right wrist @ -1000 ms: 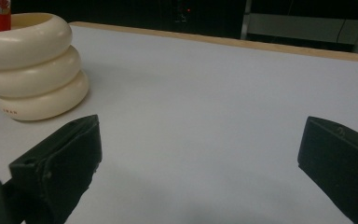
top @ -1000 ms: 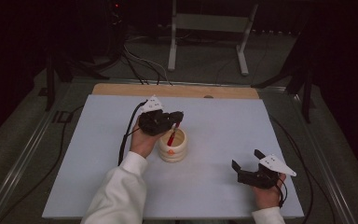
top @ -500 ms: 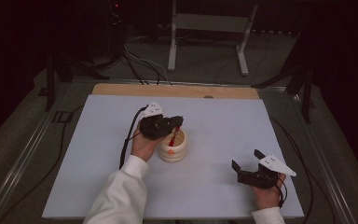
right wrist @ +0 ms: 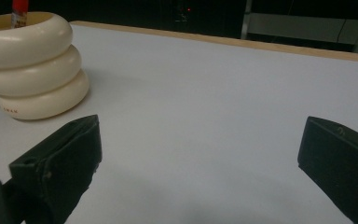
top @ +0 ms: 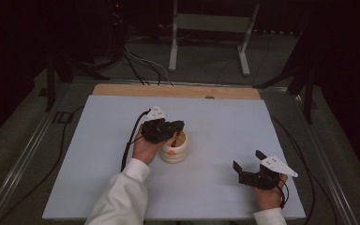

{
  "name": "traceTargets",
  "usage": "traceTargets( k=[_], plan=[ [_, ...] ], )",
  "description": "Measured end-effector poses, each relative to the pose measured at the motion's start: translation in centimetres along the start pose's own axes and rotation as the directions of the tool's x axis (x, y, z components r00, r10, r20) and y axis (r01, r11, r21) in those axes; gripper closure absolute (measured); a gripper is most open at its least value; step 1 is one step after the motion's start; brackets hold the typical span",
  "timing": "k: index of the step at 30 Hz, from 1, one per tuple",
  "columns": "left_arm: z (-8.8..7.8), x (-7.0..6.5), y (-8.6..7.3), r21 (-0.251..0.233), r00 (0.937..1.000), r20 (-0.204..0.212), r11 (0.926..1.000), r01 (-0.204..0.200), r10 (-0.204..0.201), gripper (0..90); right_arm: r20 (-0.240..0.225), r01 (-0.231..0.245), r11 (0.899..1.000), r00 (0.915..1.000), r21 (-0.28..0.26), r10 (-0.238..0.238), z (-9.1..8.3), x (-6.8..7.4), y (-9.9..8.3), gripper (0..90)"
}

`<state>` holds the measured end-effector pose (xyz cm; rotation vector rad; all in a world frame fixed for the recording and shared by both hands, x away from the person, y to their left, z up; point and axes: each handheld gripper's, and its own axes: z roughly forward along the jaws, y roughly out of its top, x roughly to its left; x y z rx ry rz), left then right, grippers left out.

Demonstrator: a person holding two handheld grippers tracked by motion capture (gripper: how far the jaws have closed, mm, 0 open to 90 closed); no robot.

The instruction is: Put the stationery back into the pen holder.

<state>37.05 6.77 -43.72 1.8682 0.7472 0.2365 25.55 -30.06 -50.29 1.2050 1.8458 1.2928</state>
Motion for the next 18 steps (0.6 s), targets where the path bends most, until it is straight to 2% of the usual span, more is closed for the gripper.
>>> traceTargets(
  k=[7, 8, 10, 13, 15, 18],
  plan=[
    [0.3, 0.1, -1.0, 0.049, 1.0000, 0.001, 0.9987, 0.009, -0.009, 79.7, 0.000, 0.001, 1.000, 1.0000, 0.001, -0.001, 0.0, 0.0, 0.0, 0.0],
    [0.2, 0.1, -1.1, 0.041, 1.0000, 0.004, 0.9991, 0.008, -0.009, 75.1, 0.001, 0.001, 1.000, 1.0000, 0.001, -0.001, 0.0, 0.0, 0.0, 0.0],
    [0.1, 0.1, -1.2, 0.026, 0.9997, -0.009, 0.9994, 0.021, -0.020, 56.0, 0.001, 0.001, 1.000, 1.0000, 0.000, -0.001, 0.0, 0.0, 0.0, 0.0],
    [-0.2, 0.3, -1.1, 0.015, 0.9983, -0.050, 0.9994, 0.031, -0.030, 40.2, 0.001, 0.000, 1.000, 1.0000, 0.001, 0.000, 0.0, 0.0, 0.0, 0.0],
    [-0.4, 0.4, -1.0, 0.008, 0.9966, -0.075, 0.9993, 0.036, -0.035, 30.8, 0.001, 0.001, 1.000, 1.0000, 0.002, -0.001, 0.0, 0.0, 0.0, 0.0],
    [-1.0, 0.5, -1.0, -0.006, 0.9929, -0.112, 0.9992, 0.041, -0.041, 22.1, 0.001, -0.001, 1.000, 1.0000, 0.002, 0.001, 0.0, 0.0, 0.0, 0.0]
  ],
)
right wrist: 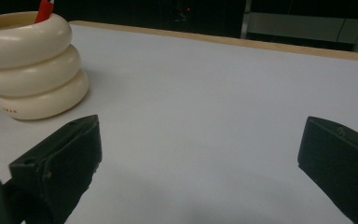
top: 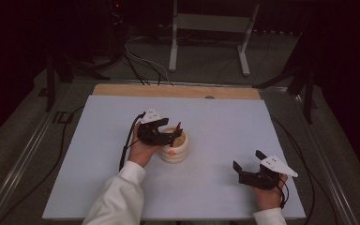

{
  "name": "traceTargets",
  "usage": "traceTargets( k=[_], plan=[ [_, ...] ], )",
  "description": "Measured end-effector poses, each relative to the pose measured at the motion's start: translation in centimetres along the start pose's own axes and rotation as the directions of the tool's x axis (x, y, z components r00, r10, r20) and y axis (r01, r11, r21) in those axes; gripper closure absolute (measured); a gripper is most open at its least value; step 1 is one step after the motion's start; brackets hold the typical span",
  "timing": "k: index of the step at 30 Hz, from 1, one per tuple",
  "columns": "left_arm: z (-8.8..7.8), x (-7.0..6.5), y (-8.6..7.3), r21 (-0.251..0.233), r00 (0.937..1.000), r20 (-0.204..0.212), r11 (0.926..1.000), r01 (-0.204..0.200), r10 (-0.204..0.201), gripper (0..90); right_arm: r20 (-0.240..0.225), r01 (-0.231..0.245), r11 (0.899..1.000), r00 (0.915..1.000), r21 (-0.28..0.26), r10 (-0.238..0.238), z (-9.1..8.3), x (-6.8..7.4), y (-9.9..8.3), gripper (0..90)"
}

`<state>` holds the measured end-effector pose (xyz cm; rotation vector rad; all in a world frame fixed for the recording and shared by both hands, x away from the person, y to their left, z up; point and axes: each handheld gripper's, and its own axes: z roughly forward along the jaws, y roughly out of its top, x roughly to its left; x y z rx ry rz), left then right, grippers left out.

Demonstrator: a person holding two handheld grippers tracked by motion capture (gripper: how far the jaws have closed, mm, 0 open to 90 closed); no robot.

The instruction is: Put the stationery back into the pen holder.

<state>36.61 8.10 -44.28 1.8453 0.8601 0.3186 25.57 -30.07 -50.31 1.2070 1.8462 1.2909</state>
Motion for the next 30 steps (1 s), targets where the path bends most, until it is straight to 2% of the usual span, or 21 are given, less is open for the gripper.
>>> traceTargets(
  k=[2, 4, 5, 6, 7, 11, 14, 18, 24, 27, 29, 30],
  plan=[
    [-0.4, 0.1, 0.0, 0.000, 0.9995, -0.032, 1.0000, -0.005, 0.005, 16.5, 0.000, 0.000, 1.000, 1.0000, 0.000, 0.000, 0.0, 0.0, 0.0, 0.0],
    [-0.6, 0.3, 0.0, 0.001, 0.9989, -0.046, 1.0000, -0.007, 0.007, 14.5, 0.000, 0.000, 1.000, 1.0000, 0.000, 0.000, 0.0, 0.0, 0.0, 0.0],
    [-1.0, 0.5, 0.0, 0.001, 0.9976, -0.067, 0.9999, -0.013, 0.013, 14.5, 0.000, 0.000, 1.000, 1.0000, -0.001, 0.000, 0.0, 0.0, 0.0, 0.0],
    [-1.3, 0.6, 0.0, 0.001, 0.9973, -0.072, 0.9999, -0.015, 0.015, 4.1, 0.000, 0.000, 1.000, 1.0000, 0.000, 0.000, 0.0, 0.0, 0.0, 0.0],
    [-1.7, 0.8, -0.1, -0.007, 0.9969, -0.078, 0.9998, -0.017, 0.016, 2.2, 0.000, -0.001, 1.000, 1.0000, 0.000, 0.001, 0.0, 0.0, 0.0, 0.0],
    [-3.1, 1.3, -0.3, -0.031, 0.9935, -0.112, 0.9992, -0.024, 0.020, 0.9, 0.000, 0.000, 1.000, 1.0000, 0.000, 0.000, 0.0, 0.0, 0.0, 0.0],
    [-3.9, 1.5, -0.8, -0.023, 0.9885, -0.145, 0.9987, -0.045, 0.042, 0.2, -0.002, 0.001, 1.000, 1.0000, 0.001, -0.001, 0.0, 0.1, 0.0, 0.0],
    [-5.3, 2.0, -1.4, -0.022, 0.9820, -0.183, 0.9984, -0.052, 0.048, 0.2, -0.002, 0.001, 1.000, 1.0000, 0.000, -0.001, 0.0, 0.1, 0.0, 0.0],
    [-7.4, 2.9, -2.5, -0.018, 0.9677, -0.244, 0.9974, -0.070, 0.064, 0.2, -0.005, 0.005, 1.000, 1.0000, 0.000, -0.005, 0.0, 0.2, 0.0, 0.0],
    [-8.3, 3.3, -3.4, -0.020, 0.9621, -0.266, 0.9977, -0.065, 0.058, 0.2, -0.007, 0.006, 1.000, 1.0000, -0.001, -0.006, 0.0, 0.3, 0.0, 0.0],
    [-8.6, 3.4, -3.8, -0.019, 0.9611, -0.271, 0.9980, -0.060, 0.053, 0.2, -0.007, 0.006, 1.000, 1.0000, -0.001, -0.006, 0.0, 0.3, 0.0, 0.0],
    [-9.3, 3.7, -4.6, -0.027, 0.9591, -0.280, 0.9983, -0.053, 0.043, 0.2, -0.007, 0.006, 1.000, 1.0000, -0.002, -0.006, 0.0, 0.3, 0.0, 0.0]
  ],
)
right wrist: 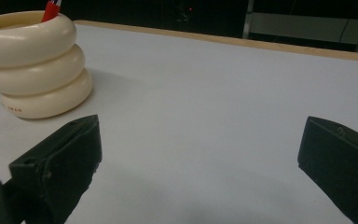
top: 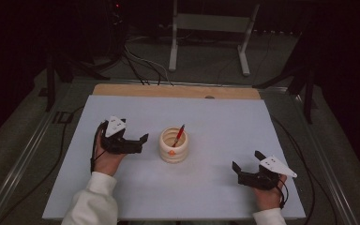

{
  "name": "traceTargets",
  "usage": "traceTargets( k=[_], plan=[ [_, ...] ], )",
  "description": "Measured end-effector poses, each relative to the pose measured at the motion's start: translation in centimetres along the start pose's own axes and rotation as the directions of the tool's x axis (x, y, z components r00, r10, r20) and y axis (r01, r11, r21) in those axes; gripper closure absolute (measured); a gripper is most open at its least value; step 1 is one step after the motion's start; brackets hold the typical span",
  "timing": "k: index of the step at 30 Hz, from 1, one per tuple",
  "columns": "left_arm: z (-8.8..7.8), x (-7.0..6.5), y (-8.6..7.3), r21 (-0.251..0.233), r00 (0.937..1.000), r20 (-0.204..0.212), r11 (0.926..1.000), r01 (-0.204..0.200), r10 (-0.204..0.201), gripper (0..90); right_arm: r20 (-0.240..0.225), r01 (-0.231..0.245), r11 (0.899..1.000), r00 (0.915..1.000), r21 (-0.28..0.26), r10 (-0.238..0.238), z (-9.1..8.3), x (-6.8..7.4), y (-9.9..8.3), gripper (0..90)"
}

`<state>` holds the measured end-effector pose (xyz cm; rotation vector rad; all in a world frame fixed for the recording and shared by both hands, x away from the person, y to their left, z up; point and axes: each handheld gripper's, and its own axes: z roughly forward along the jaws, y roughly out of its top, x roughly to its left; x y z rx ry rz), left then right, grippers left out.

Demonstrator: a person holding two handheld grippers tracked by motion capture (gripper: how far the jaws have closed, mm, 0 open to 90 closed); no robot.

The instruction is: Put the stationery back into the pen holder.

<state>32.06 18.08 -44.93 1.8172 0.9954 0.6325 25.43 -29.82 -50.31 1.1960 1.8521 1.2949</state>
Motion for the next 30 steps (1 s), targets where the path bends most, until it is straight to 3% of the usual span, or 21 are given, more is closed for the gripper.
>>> traceTargets(
  k=[13, 18, 19, 30],
  plan=[
    [-4.0, 1.0, -4.9, -0.066, 0.9983, -0.050, 0.9974, 0.027, -0.030, 0.2, -0.017, 0.005, 1.000, 0.9998, 0.000, -0.005, 0.0, 0.3, 0.0, 0.0],
    [-4.7, 1.3, -5.7, -0.074, 0.9975, -0.062, 0.9969, 0.030, -0.034, 0.2, -0.018, 0.007, 1.000, 0.9998, 0.002, -0.007, 0.0, 0.4, 0.0, 0.0],
    [-5.3, 1.8, -6.5, -0.088, 0.9953, -0.079, 0.9949, 0.049, -0.056, 0.2, -0.018, 0.007, 1.000, 0.9998, 0.002, -0.007, 0.0, 0.4, 0.0, 0.0],
    [-5.8, 2.6, -7.2, -0.114, 0.9897, -0.100, 0.9893, 0.091, -0.102, 0.2, -0.024, 0.022, 1.000, 0.9995, 0.007, -0.022, 0.1, 0.6, 0.1, 0.0]
  ],
)
